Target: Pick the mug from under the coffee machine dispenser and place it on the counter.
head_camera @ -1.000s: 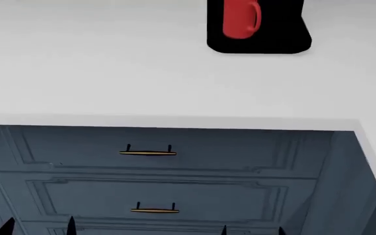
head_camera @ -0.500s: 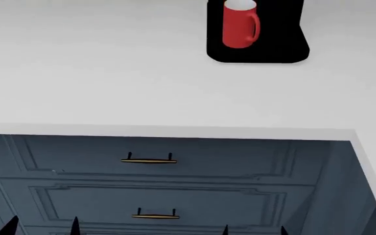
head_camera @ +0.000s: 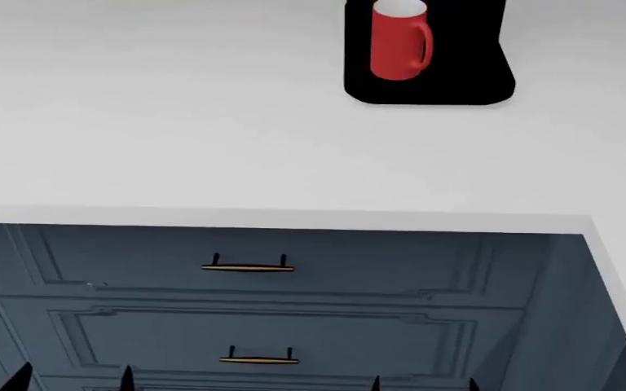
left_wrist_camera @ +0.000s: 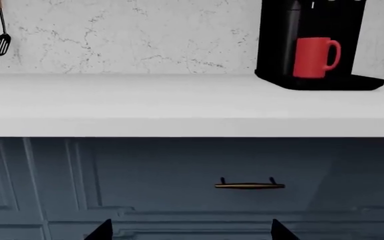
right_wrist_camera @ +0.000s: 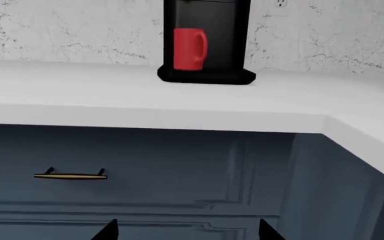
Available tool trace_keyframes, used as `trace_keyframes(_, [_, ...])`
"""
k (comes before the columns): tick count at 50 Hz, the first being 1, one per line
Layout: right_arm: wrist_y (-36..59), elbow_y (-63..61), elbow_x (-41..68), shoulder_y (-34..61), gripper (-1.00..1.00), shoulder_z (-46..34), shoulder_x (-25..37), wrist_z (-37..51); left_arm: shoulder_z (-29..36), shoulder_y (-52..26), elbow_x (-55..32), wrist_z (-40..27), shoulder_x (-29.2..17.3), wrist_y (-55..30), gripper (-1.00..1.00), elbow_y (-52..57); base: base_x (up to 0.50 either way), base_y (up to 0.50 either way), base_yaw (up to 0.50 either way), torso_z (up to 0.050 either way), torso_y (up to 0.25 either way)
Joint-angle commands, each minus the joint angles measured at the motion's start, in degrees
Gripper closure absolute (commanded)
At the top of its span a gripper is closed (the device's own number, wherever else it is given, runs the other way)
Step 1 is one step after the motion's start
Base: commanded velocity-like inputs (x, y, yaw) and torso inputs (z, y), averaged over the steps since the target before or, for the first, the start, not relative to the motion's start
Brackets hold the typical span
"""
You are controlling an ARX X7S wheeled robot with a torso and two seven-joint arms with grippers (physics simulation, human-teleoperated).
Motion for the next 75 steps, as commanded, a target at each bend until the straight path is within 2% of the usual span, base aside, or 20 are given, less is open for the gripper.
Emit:
trace_keyframes(1, [0.0,-1.0,-0.5,-0.3,-1.0,-0.8,0.7,1.2,0.9,0.7,-0.6,-0.4,-0.5,-0.7,-1.0,1.1,0.0,0.0,0.0,0.05,0.0])
trace_keyframes(19, [-0.2,-1.6,0.1,-1.0,-1.0,-1.7,1.7,1.7,2.1,1.3,-0.6,-1.2,-1.3,-0.8,-1.0,2.2,0.0,0.0,0.0,0.05,0.0])
trace_keyframes(24, [0.9,-3.7,0.5,-1.7,-1.0,-1.8,2.1,1.9,1.8,2.4,-1.5,-2.2,-1.5,-3.0,-1.0,6.3,0.0,0.0,0.0,0.033,0.0])
trace_keyframes(25, [9.4,-12.3,4.4,2.6,-1.0,-0.5,5.4,3.4,-3.2,-5.4,-10.1,-10.8,-6.9,-11.6,-1.0,14.9,0.0,0.0,0.0,0.0,0.0])
trace_keyframes(26, [18.0,-20.9,4.8,3.3,-1.0,-0.3,5.7,3.6,-9.3,-5.8,-1.5,-2.2,1.7,-20.2,-1.0,23.5,0.0,0.0,0.0,0.0,0.0])
trace_keyframes(27, [26.6,-29.5,5.2,3.8,-1.0,0.1,5.9,3.6,-9.4,-7.9,7.1,6.4,6.8,-28.8,-1.0,32.0,0.0,0.0,0.0,0.0,0.0])
trace_keyframes(28, [32.0,-36.9,5.6,4.3,-1.0,0.4,6.0,3.8,-9.9,-9.1,6.9,7.2,6.7,-37.4,-1.0,40.6,0.0,0.0,0.0,0.0,0.0])
trace_keyframes(29, [40.6,-45.5,12.0,9.9,-1.0,3.8,5.5,4.4,-10.5,-15.7,4.2,6.2,7.4,-46.0,-1.0,49.2,0.0,0.0,0.0,0.0,0.0])
trace_keyframes(30, [46.4,-49.2,12.6,10.8,-1.0,4.2,5.6,4.9,-10.6,-16.4,2.0,4.6,6.6,-54.6,-1.0,57.0,0.0,0.0,0.0,0.0,0.0])
trace_keyframes(31, [47.9,-50.3,13.1,11.5,-1.0,4.5,5.6,5.2,-11.1,-16.7,-1.9,1.6,4.9,-63.2,-1.0,57.0,0.0,0.0,0.0,0.0,0.0])
trace_keyframes(32, [48.7,-50.9,13.4,11.8,-1.0,4.7,5.6,5.4,-11.6,-17.0,-7.8,-3.1,2.4,-67.1,-1.0,57.0,0.0,0.0,0.0,0.0,0.0])
trace_keyframes(34, [52.0,-53.4,14.6,13.4,-1.0,5.4,5.5,6.2,-12.2,-19.1,-25.0,-19.4,-6.3,-65.8,-1.0,57.0,0.0,0.0,0.0,0.0,0.0])
trace_keyframes(35, [52.8,-54.0,14.9,13.8,-1.0,5.5,5.5,6.3,-11.9,-19.6,-32.9,-23.7,-8.8,-65.0,-1.0,56.9,0.0,0.0,0.0,0.0,0.0])
trace_keyframes(42, [58.3,-57.3,19.2,18.5,-1.0,6.6,7.0,8.9,-12.0,-28.7,-54.6,-40.6,-17.2,-65.6,-1.0,56.8,0.0,0.0,0.0,0.0,0.0])
trace_keyframes(44, [58.8,-57.3,21.8,19.9,-1.0,6.7,8.3,10.7,-11.9,-30.0,-56.4,-42.1,-18.0,-65.8,-1.0,56.5,0.0,0.0,0.0,0.0,0.0])
trace_keyframes(52, [57.4,-57.3,43.7,29.2,-1.0,3.3,20.9,29.9,-12.7,-39.3,-71.5,-53.2,-21.4,-67.9,-1.0,55.8,0.0,0.0,0.0,0.0,0.0])
trace_keyframes(59, [47.6,-57.4,59.9,39.6,-1.0,-7.2,35.4,47.7,-12.6,-45.1,-81.7,-61.0,-25.1,-67.3,-1.0,56.1,0.0,0.0,0.0,0.0,0.0])
trace_keyframes(63, [41.7,-57.3,63.4,43.8,-1.0,-13.2,40.8,52.4,-10.9,-49.3,-86.9,-66.4,-27.0,-67.3,-1.0,56.7,0.0,0.0,0.0,0.0,0.0])
trace_keyframes(68, [36.3,-57.4,65.7,52.3,-1.0,-23.0,46.4,57.9,-11.0,-51.9,-92.1,-69.0,-28.0,-65.3,-1.0,56.1,0.0,0.0,0.0,0.0,0.0])
trace_keyframes(75, [27.7,-57.3,65.7,59.4,-1.0,-34.6,52.5,61.6,-9.2,-55.9,-96.1,-72.9,-28.7,-64.8,-1.0,55.9,0.0,0.0,0.0,0.0,0.0])
